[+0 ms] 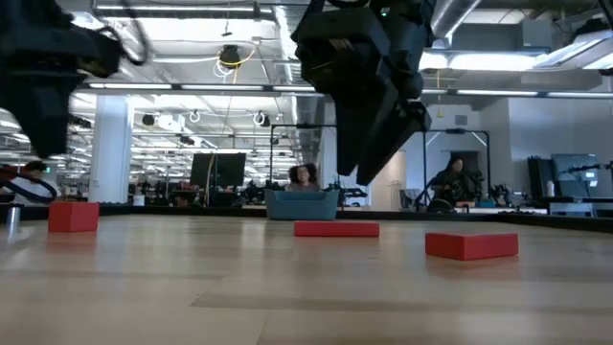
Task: Sort & place blocks by color
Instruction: Put the left red block into the orange bin
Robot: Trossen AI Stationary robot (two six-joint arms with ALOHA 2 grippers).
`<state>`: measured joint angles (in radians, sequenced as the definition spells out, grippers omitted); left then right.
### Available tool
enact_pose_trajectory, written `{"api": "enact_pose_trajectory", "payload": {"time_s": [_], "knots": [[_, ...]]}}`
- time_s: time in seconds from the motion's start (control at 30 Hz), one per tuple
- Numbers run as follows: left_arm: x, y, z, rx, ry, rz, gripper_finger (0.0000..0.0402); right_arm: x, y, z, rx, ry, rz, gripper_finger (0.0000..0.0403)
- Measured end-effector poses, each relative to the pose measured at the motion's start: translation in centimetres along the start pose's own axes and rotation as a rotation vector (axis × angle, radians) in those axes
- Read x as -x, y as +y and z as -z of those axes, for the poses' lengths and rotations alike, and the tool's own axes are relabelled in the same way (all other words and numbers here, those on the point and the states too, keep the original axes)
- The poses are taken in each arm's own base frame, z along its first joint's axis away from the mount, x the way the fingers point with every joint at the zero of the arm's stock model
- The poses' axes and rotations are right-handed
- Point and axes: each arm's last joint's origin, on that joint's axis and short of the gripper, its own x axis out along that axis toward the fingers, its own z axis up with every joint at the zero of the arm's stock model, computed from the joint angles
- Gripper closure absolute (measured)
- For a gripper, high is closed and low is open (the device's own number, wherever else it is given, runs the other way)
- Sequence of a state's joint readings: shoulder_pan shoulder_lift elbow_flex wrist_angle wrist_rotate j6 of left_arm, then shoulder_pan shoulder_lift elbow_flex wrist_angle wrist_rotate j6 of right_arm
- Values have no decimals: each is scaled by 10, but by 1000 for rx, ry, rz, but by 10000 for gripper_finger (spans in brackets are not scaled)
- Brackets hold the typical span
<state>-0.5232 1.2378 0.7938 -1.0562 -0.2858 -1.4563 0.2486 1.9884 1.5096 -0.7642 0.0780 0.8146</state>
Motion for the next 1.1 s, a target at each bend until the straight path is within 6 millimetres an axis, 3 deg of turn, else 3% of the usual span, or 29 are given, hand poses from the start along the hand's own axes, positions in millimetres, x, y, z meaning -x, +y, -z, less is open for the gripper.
{"api": "enact_pose_trajectory", "payload": {"time_s": [0.27, 0.43, 0.7, 0.9, 1.1], "knots": [[-41, 15, -30, 41, 95, 24, 103, 4, -26, -17, -139, 30, 58, 195], [-57, 26, -41, 16, 154, 35, 105, 11, -32, -21, -207, 36, 44, 194], [-86, 43, -35, -52, 271, 156, 132, 18, -39, -22, -256, 57, 72, 194], [-88, 50, -43, -121, 279, 167, 182, 18, -42, -20, -258, 82, 91, 194], [-90, 55, -59, -201, 241, 226, 288, 22, -49, -28, -284, 99, 90, 197]]}}
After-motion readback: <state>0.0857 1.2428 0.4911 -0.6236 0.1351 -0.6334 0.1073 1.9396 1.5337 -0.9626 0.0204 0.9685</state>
